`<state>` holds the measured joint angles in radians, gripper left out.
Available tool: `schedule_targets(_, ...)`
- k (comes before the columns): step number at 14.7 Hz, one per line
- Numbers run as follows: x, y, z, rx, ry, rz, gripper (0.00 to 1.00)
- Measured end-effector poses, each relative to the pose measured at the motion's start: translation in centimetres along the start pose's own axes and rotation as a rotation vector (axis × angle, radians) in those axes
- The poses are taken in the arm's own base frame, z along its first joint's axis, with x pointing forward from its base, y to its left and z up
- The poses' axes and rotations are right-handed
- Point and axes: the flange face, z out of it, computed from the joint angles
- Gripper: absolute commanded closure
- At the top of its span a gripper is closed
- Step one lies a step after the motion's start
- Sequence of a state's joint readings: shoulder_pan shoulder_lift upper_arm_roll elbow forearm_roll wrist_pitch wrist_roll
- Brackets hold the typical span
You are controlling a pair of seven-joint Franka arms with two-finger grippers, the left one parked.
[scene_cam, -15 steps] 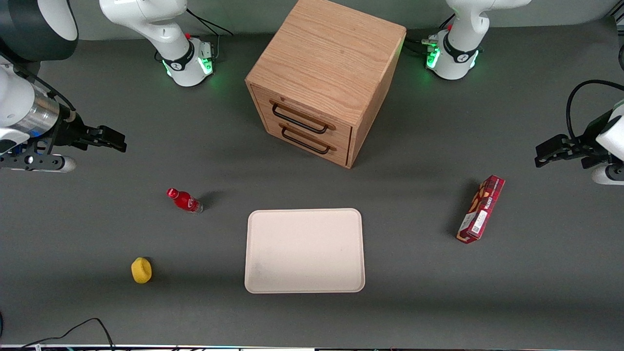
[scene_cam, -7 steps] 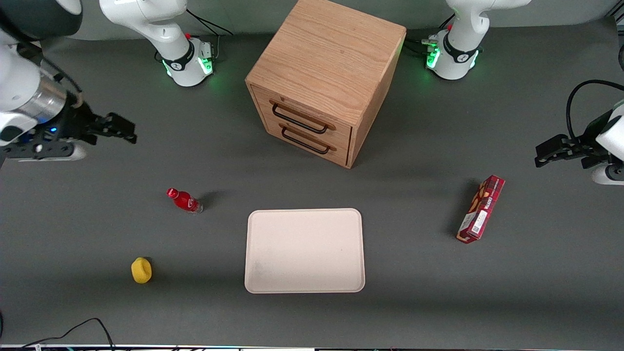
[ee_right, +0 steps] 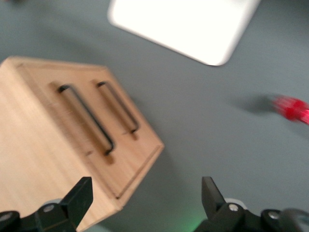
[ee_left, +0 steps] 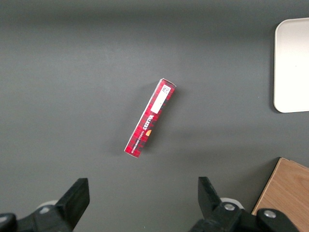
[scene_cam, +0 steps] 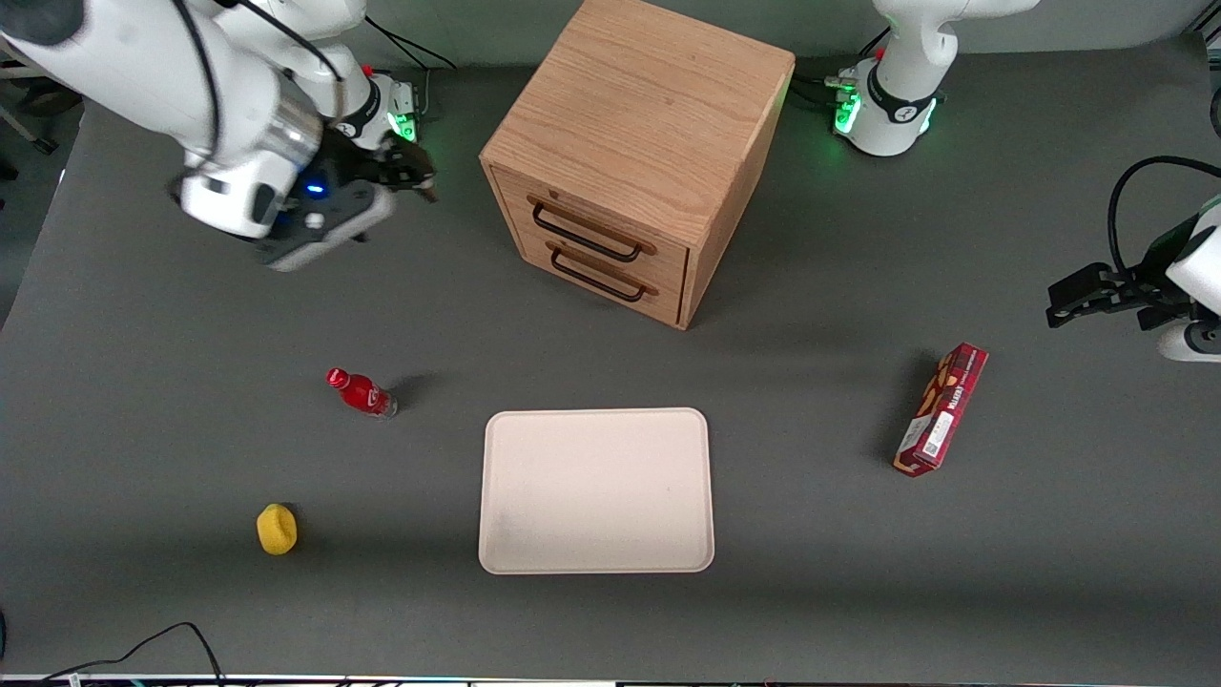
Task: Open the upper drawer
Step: 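Move the right gripper toward the upper drawer's black handle, then hook the right gripper onto the upper drawer's black bar handle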
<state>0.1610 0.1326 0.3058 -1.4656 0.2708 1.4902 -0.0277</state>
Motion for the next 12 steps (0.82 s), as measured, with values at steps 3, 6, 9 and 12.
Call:
schedule_targets(3,3.8,0.7,5.6,0.107,-0.062,-0.232,0.00)
schedule_targets(6,6.8,-0.4,10.7,0.171,-0.080,-0.317,0.00)
schedule_targets(9,8.5,-3.6,15.4,0.217,-0.091,-0.368,0.00)
schedule_targets(12,9.2,-4.1,18.8,0.230,-0.100,-0.365,0.00)
